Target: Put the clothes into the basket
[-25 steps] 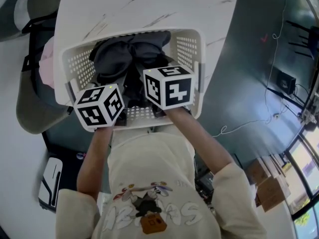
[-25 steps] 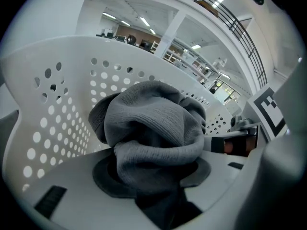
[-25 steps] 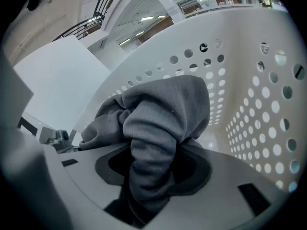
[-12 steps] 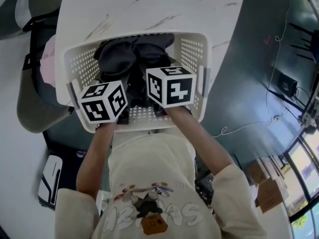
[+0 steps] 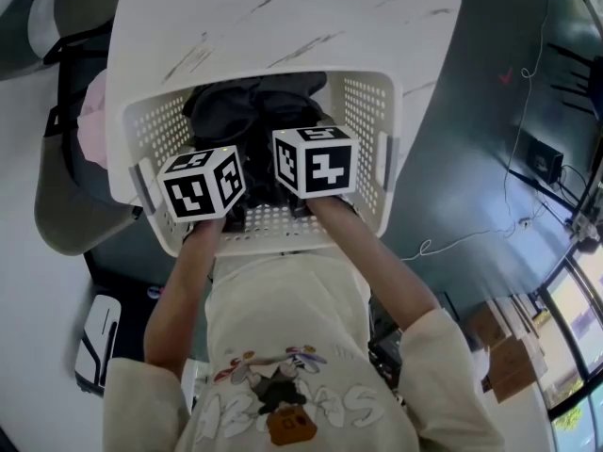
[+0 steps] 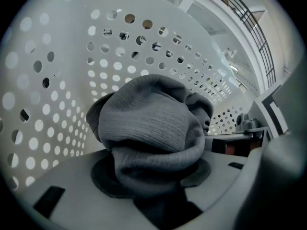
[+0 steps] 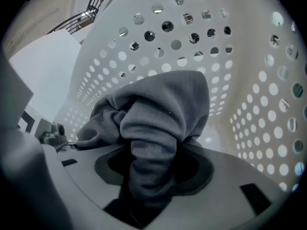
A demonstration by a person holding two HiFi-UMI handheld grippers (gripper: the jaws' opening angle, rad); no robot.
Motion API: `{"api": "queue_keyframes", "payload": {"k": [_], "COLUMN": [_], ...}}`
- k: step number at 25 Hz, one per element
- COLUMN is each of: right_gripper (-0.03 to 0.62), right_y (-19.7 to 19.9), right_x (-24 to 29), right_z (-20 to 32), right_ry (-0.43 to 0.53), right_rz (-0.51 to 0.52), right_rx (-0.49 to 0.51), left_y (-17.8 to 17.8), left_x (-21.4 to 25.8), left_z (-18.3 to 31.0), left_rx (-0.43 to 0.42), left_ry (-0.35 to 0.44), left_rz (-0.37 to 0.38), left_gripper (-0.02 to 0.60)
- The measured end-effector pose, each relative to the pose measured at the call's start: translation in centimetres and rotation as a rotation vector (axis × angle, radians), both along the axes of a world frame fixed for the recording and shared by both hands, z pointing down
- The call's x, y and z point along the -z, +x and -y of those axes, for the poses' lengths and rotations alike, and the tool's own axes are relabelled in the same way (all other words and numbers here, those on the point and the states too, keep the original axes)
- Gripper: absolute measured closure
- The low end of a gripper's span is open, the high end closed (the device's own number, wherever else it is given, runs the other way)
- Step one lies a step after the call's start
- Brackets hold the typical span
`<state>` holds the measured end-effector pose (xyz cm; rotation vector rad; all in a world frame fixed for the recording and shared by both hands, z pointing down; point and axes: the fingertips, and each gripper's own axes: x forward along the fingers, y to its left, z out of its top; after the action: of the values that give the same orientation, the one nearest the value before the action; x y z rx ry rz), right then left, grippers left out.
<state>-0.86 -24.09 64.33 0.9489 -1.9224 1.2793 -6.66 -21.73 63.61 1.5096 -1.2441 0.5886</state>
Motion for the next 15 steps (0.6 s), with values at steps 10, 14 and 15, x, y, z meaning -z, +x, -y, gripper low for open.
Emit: {"api": "queue_keyframes", "payload": {"k": [10,14,15], "right_gripper": [0.388,0.387,0.387], "right_y": [0.1,0.2,0.2], "right_x": [-1.4,-1.8,-1.8], "right_z": [0.6,0.9,0.8], "right_ry": [-0.019,-0.018,-0.020], "right_rz": [-0.037,-0.058,-0.060], "right_rx": [0.003,0.013,0.015], "left_y": [-0.2,-0.4,-0.4], "left_x": [-1.9,-2.7,-2.7], "left_z": [0.2,0.4,0.3], "left_rx": [-0.001,0.030,0.033], "left_ry": [-0.031,-0.046,-0.049], "left_rz": [0.036,0.008,0.003], "left_gripper": [0.374,0.358,0.353]}}
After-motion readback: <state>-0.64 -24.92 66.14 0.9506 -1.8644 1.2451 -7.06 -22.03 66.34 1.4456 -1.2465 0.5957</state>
